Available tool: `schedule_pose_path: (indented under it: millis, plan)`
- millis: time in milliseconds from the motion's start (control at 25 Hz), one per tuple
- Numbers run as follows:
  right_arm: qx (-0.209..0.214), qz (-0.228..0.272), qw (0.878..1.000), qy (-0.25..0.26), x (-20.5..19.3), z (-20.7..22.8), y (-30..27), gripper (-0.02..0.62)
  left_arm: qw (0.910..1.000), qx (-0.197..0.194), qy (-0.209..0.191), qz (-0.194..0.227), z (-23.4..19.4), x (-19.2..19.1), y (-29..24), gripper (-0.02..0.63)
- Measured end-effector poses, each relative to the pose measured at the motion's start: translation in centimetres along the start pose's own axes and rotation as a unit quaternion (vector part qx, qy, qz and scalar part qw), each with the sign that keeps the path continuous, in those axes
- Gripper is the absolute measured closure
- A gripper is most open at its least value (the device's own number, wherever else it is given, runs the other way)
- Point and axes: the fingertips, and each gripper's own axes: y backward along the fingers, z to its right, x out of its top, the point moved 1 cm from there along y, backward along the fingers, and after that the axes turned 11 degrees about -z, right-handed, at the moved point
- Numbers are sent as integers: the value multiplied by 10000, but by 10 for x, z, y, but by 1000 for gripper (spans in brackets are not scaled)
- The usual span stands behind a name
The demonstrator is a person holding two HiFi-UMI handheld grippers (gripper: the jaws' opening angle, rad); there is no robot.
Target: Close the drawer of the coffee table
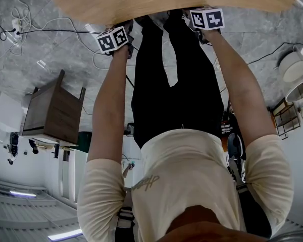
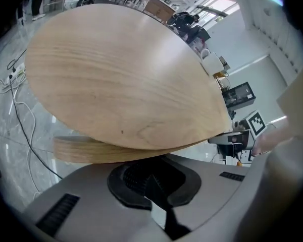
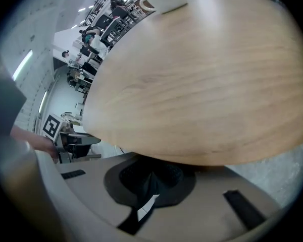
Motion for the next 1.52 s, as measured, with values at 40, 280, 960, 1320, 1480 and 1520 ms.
schedule_pose_path:
  millis: [40,280,960,1320,1480,1520]
  plan:
    - [7,17,10000,13,1,0,1,600,10000,4,33,11,0,2,0,601]
    - [50,105,9999,28,8,-3,-1,600,9998,211,-41,57,-5,9,3,601]
    - [474,-598,9968,-249,-7,-1,21,600,9948,-8,-256,-986,21,-16,0,601]
    - [292,-459,9979,-360,-49,-36,73,600,9935,-446,-766,-716,76,-40,55,601]
    - [458,-208,9981,-343,-67,-72,106,600,9935,-490,-871,-551,97,-48,95,601]
    - [448,-163,9983,-340,-70,-78,114,600,9931,-488,-931,-516,101,-48,106,601]
